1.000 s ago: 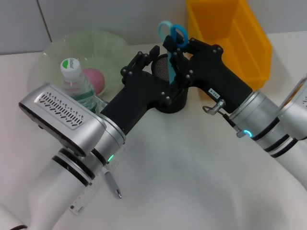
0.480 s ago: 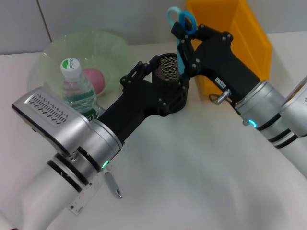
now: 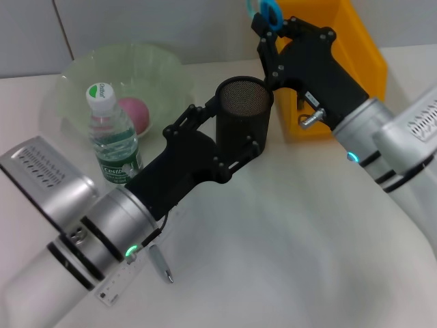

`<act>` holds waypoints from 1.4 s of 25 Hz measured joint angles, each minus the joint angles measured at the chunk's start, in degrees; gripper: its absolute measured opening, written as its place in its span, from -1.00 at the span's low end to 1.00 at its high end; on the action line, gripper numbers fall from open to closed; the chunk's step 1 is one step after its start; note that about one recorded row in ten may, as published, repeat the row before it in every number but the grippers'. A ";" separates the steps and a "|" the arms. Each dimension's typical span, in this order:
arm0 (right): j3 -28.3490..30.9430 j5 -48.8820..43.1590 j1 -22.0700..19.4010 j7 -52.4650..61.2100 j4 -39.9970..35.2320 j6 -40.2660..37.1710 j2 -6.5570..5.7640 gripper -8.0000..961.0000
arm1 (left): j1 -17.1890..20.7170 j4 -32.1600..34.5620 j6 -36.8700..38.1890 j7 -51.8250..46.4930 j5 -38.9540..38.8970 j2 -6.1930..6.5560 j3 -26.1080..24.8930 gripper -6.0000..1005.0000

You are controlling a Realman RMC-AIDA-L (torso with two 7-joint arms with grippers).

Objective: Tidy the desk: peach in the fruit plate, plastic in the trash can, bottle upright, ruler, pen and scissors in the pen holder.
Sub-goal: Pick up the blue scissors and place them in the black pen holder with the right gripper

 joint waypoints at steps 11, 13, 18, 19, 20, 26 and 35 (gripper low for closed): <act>1.60 -0.07 2.45 -0.33 0.93 8.58 0.00 -0.80 | 1.50 -0.39 5.71 -18.05 24.96 1.64 -8.51 0.63; 1.59 -0.07 2.35 -0.33 0.91 9.43 0.00 -0.80 | 1.95 -0.64 6.72 -20.42 29.62 1.98 -10.56 0.63; 1.64 -0.06 1.97 0.09 0.64 10.93 0.00 -0.80 | 3.99 -0.86 7.06 -23.92 40.19 3.10 -16.53 0.63; 1.65 -0.05 1.93 0.14 0.61 11.00 0.00 -0.80 | 3.99 -0.86 7.06 -23.92 40.19 3.10 -16.53 0.63; 1.65 -0.01 1.92 0.16 0.61 11.03 0.00 -0.80 | 3.99 -0.86 7.06 -23.92 40.19 3.10 -16.53 0.63; 1.74 0.34 1.48 0.46 0.54 10.85 0.00 -0.80 | 9.15 -0.51 12.02 -26.96 54.38 5.48 -28.57 0.63; 2.72 0.19 1.24 1.25 0.40 10.66 0.00 -0.80 | 10.89 -0.26 18.03 -33.15 69.85 5.26 -42.46 0.63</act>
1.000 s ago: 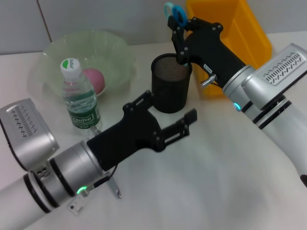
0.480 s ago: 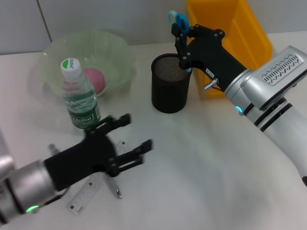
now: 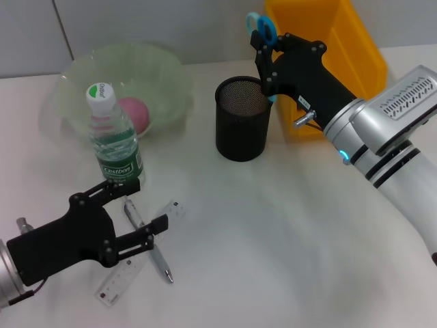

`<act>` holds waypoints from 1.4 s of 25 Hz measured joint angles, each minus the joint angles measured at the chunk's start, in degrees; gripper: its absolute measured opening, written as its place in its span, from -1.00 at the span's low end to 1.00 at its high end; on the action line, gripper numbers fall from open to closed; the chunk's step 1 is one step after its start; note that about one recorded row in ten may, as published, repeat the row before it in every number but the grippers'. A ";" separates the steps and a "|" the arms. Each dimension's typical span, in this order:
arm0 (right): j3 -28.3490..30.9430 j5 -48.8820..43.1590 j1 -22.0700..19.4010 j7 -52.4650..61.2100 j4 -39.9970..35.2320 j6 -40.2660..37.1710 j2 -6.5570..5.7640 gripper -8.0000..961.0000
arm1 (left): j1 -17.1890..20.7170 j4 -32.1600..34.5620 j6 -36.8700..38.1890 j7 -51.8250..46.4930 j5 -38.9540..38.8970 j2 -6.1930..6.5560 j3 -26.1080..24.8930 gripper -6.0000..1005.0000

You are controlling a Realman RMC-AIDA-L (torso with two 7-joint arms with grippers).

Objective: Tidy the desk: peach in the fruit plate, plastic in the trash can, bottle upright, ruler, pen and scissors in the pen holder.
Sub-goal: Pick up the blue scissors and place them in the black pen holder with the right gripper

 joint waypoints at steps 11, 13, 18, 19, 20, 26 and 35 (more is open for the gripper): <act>-0.77 -1.47 1.70 3.82 -0.33 3.20 0.00 -0.80 | -0.63 0.18 1.61 -0.29 2.27 -1.24 -2.80 0.63; -0.74 -2.32 2.16 4.86 -0.90 4.78 0.00 -0.80 | -0.79 0.19 1.61 -0.28 2.31 -1.31 -2.89 0.63; -0.81 -3.29 2.98 6.79 -1.98 7.05 0.00 -0.79 | -1.34 0.19 1.61 -0.25 2.43 -1.40 -2.99 0.63; -0.81 -3.29 2.98 6.79 -1.98 7.05 0.00 -0.79 | -1.34 0.19 1.61 -0.25 2.43 -1.40 -2.99 0.63; -0.81 -3.32 3.12 6.83 -2.06 7.58 0.00 -0.79 | -1.41 0.19 1.62 -0.25 2.44 -1.42 -3.01 0.63; -0.56 -3.33 3.33 7.40 -2.30 9.28 -0.04 -0.78 | -2.16 0.18 1.55 -0.24 2.47 -1.51 -3.06 0.63; -0.97 -5.48 3.38 12.27 -4.18 9.90 -0.25 -0.77 | -2.60 0.18 1.54 -0.28 2.48 -1.53 -3.49 0.63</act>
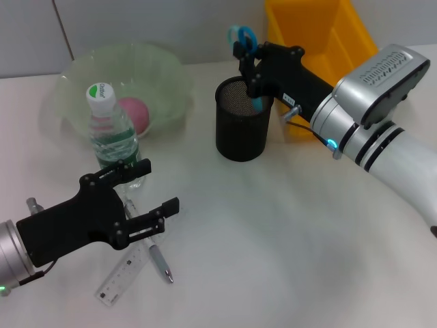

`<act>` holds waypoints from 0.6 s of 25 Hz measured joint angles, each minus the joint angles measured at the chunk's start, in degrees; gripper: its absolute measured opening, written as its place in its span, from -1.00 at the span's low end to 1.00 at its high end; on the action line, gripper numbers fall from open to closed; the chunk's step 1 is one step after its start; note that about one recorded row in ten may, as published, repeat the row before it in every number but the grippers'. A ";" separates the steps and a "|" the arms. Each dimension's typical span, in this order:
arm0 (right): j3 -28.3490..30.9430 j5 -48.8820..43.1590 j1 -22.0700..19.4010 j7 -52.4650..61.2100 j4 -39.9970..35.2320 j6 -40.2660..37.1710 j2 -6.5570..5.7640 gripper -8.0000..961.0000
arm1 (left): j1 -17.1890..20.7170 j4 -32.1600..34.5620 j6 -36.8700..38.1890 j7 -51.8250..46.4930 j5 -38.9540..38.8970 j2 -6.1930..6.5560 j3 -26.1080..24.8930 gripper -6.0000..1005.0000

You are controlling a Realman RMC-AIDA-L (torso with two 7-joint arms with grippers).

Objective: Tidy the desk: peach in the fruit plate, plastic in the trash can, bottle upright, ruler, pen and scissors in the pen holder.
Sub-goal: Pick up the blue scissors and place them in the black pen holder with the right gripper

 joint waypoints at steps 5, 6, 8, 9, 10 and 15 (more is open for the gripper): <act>-0.02 -2.95 0.04 3.15 -1.54 0.89 -0.01 -0.77 | -0.10 0.00 0.03 -0.02 0.00 -0.08 -0.23 0.63; -0.02 -2.99 0.04 3.24 -1.60 0.89 -0.01 -0.77 | -0.14 0.00 0.04 -0.03 0.00 -0.09 -0.25 0.63; 0.00 -3.01 -0.02 3.37 -1.67 0.87 -0.01 -0.67 | -0.24 0.00 0.06 -0.04 0.00 -0.11 -0.29 0.63; 0.00 -3.01 -0.02 3.37 -1.67 0.87 -0.01 -0.63 | -0.24 0.00 0.06 -0.04 0.00 -0.11 -0.29 0.63; 0.00 -3.01 -0.03 3.47 -1.70 0.82 -0.02 -0.58 | -0.25 0.00 0.06 -0.05 0.00 -0.12 -0.31 0.63; -0.01 -3.03 -0.36 5.49 -2.15 -0.32 -0.06 -0.32 | -0.28 0.00 0.07 -0.07 0.00 -0.13 -0.38 0.62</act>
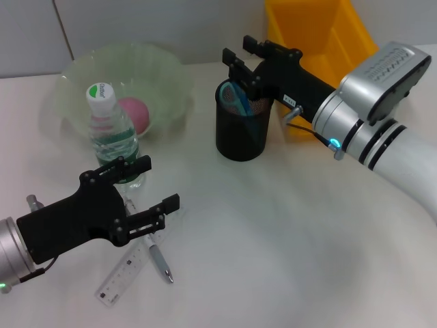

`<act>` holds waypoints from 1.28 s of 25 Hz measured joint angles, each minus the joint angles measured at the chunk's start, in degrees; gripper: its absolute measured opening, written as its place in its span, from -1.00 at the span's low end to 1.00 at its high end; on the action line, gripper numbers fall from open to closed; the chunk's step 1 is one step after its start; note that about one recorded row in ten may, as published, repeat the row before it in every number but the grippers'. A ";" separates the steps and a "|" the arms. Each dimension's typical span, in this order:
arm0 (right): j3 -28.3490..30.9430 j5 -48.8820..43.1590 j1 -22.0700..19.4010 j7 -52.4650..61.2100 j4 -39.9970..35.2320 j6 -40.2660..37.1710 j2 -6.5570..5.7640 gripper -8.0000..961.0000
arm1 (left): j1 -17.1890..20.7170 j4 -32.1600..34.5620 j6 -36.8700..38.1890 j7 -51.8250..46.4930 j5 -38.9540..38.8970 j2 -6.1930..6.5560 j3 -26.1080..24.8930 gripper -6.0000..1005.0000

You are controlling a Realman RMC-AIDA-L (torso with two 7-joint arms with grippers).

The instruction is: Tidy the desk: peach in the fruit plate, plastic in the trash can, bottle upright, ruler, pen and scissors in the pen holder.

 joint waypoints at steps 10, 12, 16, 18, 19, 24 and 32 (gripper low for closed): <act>-0.10 -3.34 -4.66 12.59 -6.10 -7.40 -0.22 0.39 | -0.14 0.15 0.00 -2.00 0.35 0.36 0.01 0.62; -0.10 -5.01 -5.67 15.47 -7.70 -9.30 -0.24 0.49 | -0.14 0.15 0.00 -2.00 0.35 0.36 0.01 0.62; -0.81 -10.83 -8.44 25.90 -14.31 -14.94 -0.40 0.62 | -0.41 0.32 0.00 -3.15 0.51 0.65 0.01 0.62; -4.48 -14.37 -11.10 36.14 -22.38 -20.57 -0.63 0.62 | -0.66 0.79 0.03 -5.26 1.57 0.88 0.00 0.62; -4.48 -14.37 -11.10 36.14 -22.38 -20.57 -0.63 0.62 | -0.66 0.79 0.03 -5.26 1.57 0.88 0.00 0.62; -14.08 -15.13 -16.27 45.36 -34.70 -29.79 -1.47 0.62 | -1.29 2.97 0.69 -10.97 8.09 0.71 -2.93 0.62; -22.29 -22.82 -19.67 52.67 -44.60 -35.43 -4.70 0.62 | -1.27 6.40 2.11 -16.72 14.55 0.19 -6.05 0.62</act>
